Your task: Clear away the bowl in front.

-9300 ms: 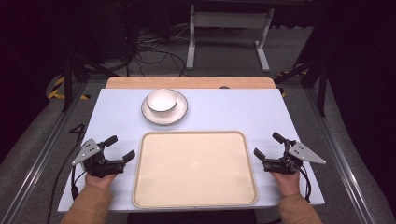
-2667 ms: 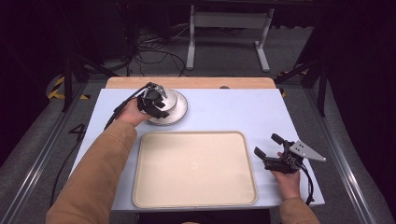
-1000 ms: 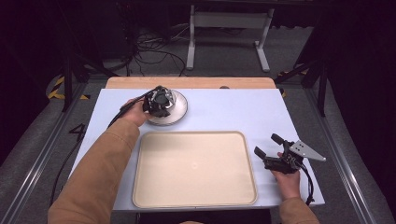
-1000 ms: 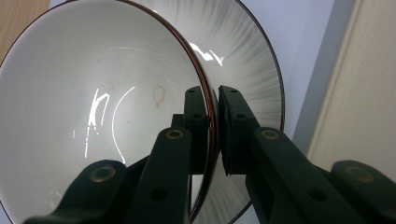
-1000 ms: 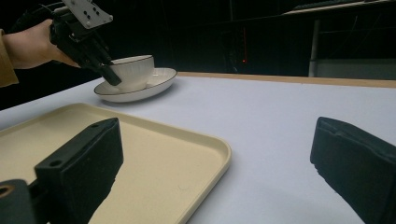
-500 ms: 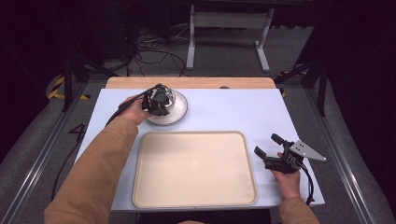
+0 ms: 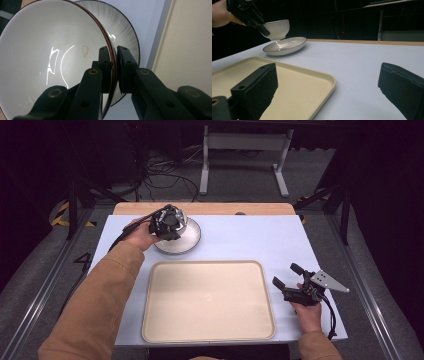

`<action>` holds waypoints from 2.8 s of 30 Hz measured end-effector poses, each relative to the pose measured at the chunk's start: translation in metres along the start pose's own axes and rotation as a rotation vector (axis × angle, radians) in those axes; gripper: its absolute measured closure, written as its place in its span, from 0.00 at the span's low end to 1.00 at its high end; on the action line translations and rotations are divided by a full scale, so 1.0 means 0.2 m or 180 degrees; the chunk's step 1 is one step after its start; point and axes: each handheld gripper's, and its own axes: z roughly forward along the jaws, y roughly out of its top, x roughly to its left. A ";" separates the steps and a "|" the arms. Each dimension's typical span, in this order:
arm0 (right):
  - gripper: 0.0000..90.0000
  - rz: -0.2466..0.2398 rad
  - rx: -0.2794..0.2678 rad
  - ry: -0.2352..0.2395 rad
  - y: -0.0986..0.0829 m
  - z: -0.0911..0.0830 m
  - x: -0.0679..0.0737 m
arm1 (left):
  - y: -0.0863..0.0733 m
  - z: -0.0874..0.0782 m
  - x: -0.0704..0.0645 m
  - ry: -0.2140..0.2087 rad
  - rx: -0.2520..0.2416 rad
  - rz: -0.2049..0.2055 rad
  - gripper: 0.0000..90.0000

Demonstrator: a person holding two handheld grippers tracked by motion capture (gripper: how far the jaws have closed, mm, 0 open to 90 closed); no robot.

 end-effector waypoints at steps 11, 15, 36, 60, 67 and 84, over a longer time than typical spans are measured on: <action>0.04 0.0009 -0.0008 0.0014 0.00 0.00 0.00 | 0.00 -0.08 -0.02 0.0022 -0.0045 0.0012 0.92; 0.03 0.0008 -0.0012 0.0025 0.00 0.00 0.00 | 0.01 -0.11 -0.03 0.0048 -0.0050 0.0032 0.92; 0.04 0.0020 -0.0016 0.0051 0.00 0.00 0.00 | 0.01 -0.30 -0.16 0.0082 -0.0128 0.0200 0.92; 0.03 0.0032 -0.0011 0.0068 0.00 0.00 0.00 | 0.18 -0.46 -0.50 -0.0261 -0.0209 0.0786 0.92; 0.04 0.0042 -0.0010 0.0070 0.00 0.00 0.00 | 0.21 -0.48 -0.58 -0.0301 -0.0191 0.0945 0.92; 0.04 0.0070 -0.0024 0.0082 0.00 0.00 0.00 | 0.28 -0.51 -0.76 -0.0456 -0.0232 0.1298 0.92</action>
